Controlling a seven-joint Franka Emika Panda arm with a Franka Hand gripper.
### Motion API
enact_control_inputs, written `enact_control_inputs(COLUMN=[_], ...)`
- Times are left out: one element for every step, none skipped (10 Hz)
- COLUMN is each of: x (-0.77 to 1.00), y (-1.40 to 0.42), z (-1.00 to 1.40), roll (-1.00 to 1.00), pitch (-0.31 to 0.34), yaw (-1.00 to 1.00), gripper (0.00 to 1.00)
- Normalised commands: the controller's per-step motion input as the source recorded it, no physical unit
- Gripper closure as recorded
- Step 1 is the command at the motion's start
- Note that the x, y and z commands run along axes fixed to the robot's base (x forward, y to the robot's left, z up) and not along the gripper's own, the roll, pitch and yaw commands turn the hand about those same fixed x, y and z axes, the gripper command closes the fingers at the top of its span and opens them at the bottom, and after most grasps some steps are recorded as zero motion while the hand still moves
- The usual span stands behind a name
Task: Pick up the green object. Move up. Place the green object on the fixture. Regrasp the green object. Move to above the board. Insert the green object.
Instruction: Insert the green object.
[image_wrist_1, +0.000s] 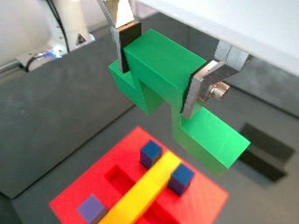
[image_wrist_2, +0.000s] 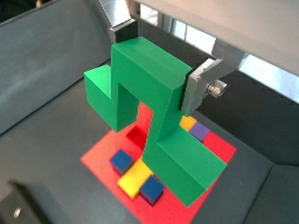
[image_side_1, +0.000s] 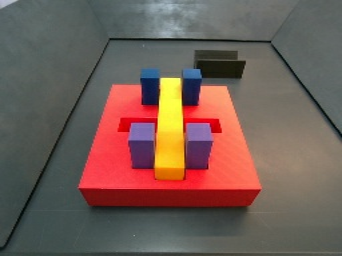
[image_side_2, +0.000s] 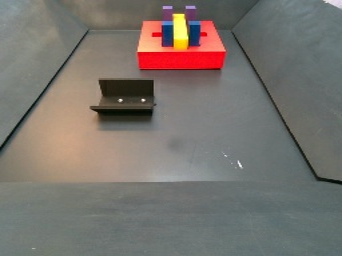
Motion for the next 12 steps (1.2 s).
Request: enact_control_inputs(x=[0.19,0.25,0.09,0.0,0.0,0.0,0.0,-0.14,-0.41,-0.45,-0.21,-0.03], y=[0.0,0.0,0.0,-0.02,-0.05,-0.08,-0.25,-0.43,-0.44,-0.42,-0.29,-0.02], z=[0.15,0.12,0.09,-0.02,-0.09,-0.12,-0.2,-0.54,-0.79,-0.85,-0.81,-0.54], roll=[-0.5,-0.5,-0.5,-0.5,-0.49,-0.48,-0.35,-0.17,-0.05,0.0,-0.03,-0.24], pitch=[-0.187,-0.153,-0.106,-0.067,-0.036,-0.003,0.0,0.0,-0.116,-0.159,-0.174,-0.161], yaw=[-0.37,-0.22,0.0,0.23,0.33,0.45,0.46,0.31,0.15,0.0,0.0,0.0], gripper=[1.0,1.0,1.0,1.0,1.0,1.0,1.0,1.0,1.0,1.0,1.0,1.0])
